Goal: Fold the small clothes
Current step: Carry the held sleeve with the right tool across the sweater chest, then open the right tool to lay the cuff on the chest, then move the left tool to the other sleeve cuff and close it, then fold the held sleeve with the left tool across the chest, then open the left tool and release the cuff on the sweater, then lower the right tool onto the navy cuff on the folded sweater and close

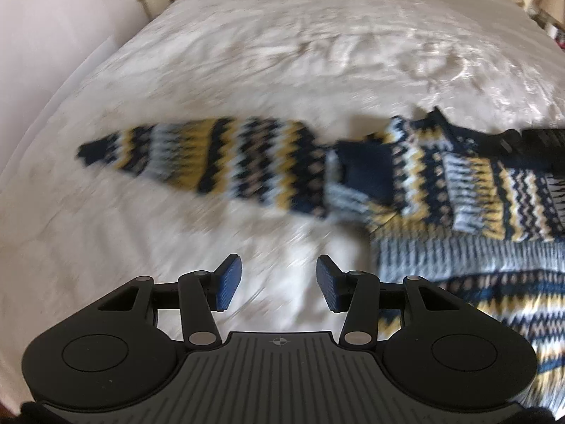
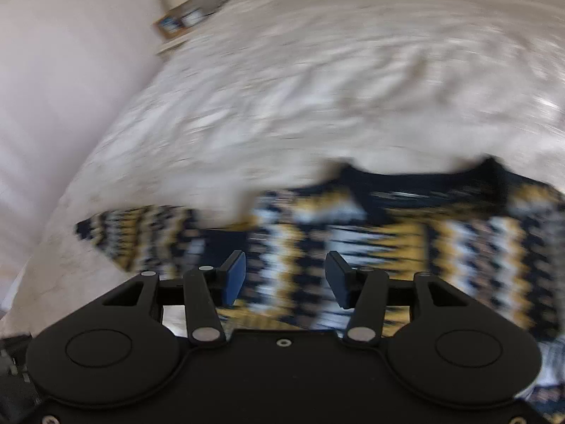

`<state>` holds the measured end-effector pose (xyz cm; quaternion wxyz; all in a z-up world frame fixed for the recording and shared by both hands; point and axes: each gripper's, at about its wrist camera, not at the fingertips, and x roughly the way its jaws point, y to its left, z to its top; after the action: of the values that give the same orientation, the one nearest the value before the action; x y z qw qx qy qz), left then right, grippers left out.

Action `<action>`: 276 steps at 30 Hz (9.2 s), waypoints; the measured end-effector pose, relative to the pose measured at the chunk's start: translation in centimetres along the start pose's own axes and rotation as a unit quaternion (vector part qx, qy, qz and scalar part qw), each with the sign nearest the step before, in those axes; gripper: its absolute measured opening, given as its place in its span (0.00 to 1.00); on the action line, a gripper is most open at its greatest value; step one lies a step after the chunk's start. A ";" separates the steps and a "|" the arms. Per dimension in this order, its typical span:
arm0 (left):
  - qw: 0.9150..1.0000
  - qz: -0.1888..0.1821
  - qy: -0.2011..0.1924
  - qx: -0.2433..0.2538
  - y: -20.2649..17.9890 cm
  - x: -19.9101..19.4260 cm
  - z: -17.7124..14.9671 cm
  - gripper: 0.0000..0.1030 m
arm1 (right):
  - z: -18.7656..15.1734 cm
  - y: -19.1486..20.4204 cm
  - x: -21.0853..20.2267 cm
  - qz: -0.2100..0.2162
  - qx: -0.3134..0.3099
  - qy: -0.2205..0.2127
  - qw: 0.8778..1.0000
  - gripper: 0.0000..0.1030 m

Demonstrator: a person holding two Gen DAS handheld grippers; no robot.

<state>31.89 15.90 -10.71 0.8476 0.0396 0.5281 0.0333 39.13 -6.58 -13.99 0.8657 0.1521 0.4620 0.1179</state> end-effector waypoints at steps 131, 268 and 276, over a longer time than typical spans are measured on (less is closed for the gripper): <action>0.982 -0.062 0.002 -0.180 23.9 16.3 5.2 0.92 | -5.2 8.8 -1.5 -0.082 -0.101 0.017 0.991 1.00; 0.995 -0.089 -0.020 -0.033 -5.6 5.8 -0.2 0.77 | -3.3 -8.3 1.9 -0.242 -0.133 0.005 0.961 0.67; 0.994 -0.100 -0.017 -0.026 -7.0 6.7 0.1 0.77 | -4.0 -11.6 -2.0 -0.212 -0.105 -0.014 0.972 0.67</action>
<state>34.99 9.55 -17.34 0.8561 -0.0350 0.5141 -0.0390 35.44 -17.35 -18.89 0.8887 -0.0393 0.4563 -0.0229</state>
